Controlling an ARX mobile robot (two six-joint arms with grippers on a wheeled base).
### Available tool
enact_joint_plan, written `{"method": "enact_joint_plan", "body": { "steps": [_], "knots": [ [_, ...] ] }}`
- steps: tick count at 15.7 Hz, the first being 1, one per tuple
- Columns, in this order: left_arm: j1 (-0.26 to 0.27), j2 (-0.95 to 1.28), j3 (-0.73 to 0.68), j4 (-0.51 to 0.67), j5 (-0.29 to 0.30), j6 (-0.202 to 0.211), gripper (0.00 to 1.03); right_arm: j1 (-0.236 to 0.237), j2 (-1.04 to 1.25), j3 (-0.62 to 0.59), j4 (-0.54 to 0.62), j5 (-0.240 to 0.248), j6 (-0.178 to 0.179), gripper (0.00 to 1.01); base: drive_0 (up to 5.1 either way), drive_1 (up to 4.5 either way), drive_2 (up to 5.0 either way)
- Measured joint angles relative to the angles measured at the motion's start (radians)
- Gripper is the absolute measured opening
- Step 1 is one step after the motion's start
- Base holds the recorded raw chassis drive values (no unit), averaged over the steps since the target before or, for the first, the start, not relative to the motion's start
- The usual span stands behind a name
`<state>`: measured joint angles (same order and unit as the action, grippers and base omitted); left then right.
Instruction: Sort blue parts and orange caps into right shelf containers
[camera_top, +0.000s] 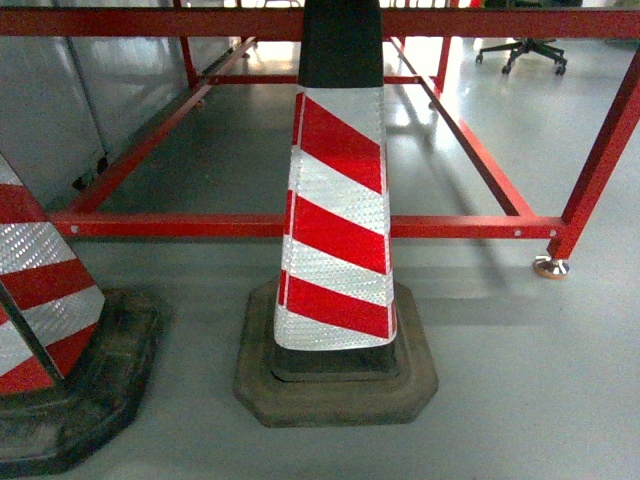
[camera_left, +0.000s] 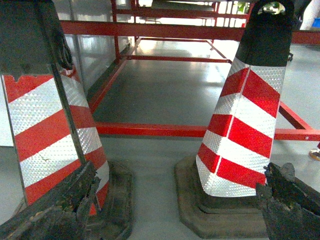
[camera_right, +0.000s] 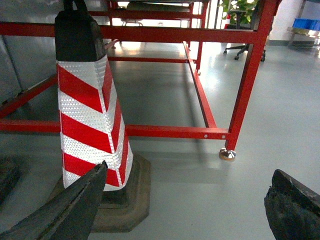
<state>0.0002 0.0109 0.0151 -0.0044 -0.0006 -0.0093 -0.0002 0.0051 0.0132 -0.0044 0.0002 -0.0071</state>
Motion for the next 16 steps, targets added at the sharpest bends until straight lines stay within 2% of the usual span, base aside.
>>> {"method": "enact_joint_plan", "body": {
  "steps": [16],
  "knots": [
    [0.000, 0.000, 0.000, 0.000, 0.000, 0.000, 0.98, 0.000, 0.000, 0.000, 0.000, 0.000, 0.000, 0.98, 0.0, 0.00, 0.0]
  ]
}}
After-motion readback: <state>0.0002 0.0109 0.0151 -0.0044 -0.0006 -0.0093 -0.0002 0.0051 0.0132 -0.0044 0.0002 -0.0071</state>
